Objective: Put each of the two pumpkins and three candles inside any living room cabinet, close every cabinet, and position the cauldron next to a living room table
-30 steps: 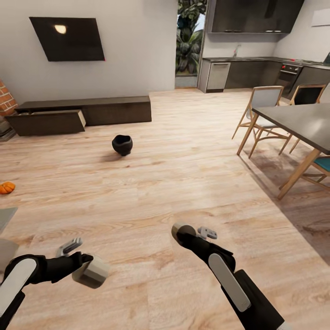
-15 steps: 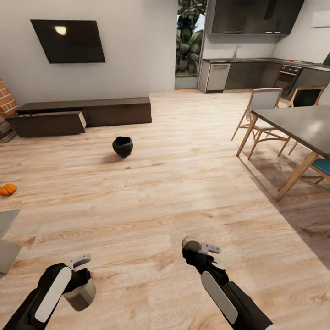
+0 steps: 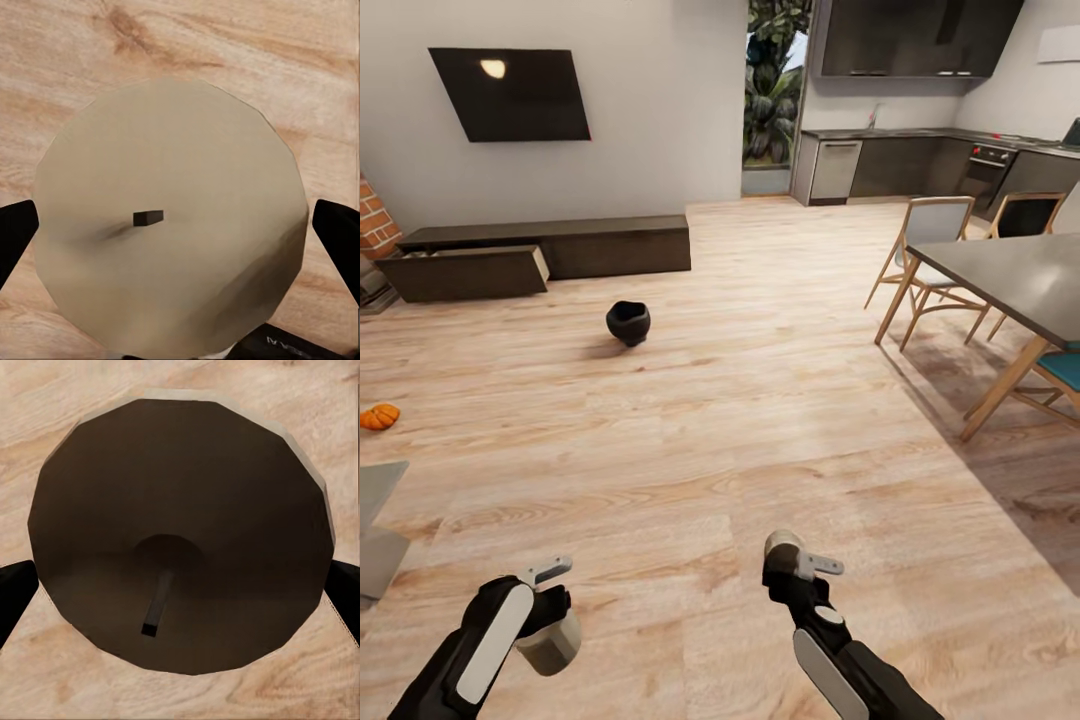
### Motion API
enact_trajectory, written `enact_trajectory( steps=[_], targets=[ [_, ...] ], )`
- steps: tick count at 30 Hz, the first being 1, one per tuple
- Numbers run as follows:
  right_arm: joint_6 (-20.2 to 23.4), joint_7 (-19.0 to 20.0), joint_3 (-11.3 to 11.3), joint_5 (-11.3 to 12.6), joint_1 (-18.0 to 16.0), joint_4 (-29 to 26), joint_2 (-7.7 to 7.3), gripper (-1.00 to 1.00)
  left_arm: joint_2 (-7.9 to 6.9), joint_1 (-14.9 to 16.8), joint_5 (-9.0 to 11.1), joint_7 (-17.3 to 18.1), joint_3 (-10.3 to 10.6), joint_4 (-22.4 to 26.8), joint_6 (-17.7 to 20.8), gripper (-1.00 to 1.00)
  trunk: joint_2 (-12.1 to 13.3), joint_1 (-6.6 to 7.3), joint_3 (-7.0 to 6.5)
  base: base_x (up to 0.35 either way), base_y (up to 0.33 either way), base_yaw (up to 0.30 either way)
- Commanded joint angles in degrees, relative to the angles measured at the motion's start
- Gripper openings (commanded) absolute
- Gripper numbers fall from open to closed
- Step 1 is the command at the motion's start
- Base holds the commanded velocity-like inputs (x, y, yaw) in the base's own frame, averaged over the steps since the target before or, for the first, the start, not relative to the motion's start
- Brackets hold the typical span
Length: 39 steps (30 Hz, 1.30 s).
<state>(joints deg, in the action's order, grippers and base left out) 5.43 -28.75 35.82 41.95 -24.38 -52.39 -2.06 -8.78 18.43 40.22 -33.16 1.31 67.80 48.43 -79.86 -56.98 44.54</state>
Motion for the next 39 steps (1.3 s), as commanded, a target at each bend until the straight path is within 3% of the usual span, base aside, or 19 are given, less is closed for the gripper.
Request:
enact_trajectory(
  steps=[1, 6, 16, 30, 39],
  targets=[
    [-0.9, -0.4, 0.4, 0.3, -0.1, 0.1, -0.06, -1.0, 0.03, 0.0, 0.4, -0.6, 0.6, 0.1, 0.1, -1.0, 0.4, 0.23, -0.14, 0.0, 0.0, 0.0],
    [-4.7, -0.5, 0.7, 0.5, -0.1, 1.1, -0.02, -1.0, 0.21, 0.0, 0.4, -0.6, 1.6, 0.1, 0.1, -1.0, 2.4, 1.32, -1.32, 0.0, 0.0, 0.0],
    [-7.5, -0.4, 0.8, 0.3, -0.1, 4.4, 0.22, -1.0, 0.17, 0.0, 0.5, -0.4, 1.7, 0.1, 0.2, -1.0, 6.4, 3.52, -4.05, 0.0, 0.0, 0.0],
    [-8.9, -0.4, 2.1, 0.4, -0.1, 5.0, 0.36, -1.0, -0.03, 0.0, 1.0, -0.2, 1.6, 0.7, 0.5, -1.0, 6.4, 3.52, -5.39, 0.0, 0.0, 0.0],
    [-9.0, -0.4, 2.1, 0.4, -0.1, 5.1, 1.26, -1.0, -0.04, 0.0, 1.2, -0.2, 1.6, 0.6, 0.8, -1.0, 6.4, 3.52, -6.25, 0.0, 0.0, 0.0]
  ],
)
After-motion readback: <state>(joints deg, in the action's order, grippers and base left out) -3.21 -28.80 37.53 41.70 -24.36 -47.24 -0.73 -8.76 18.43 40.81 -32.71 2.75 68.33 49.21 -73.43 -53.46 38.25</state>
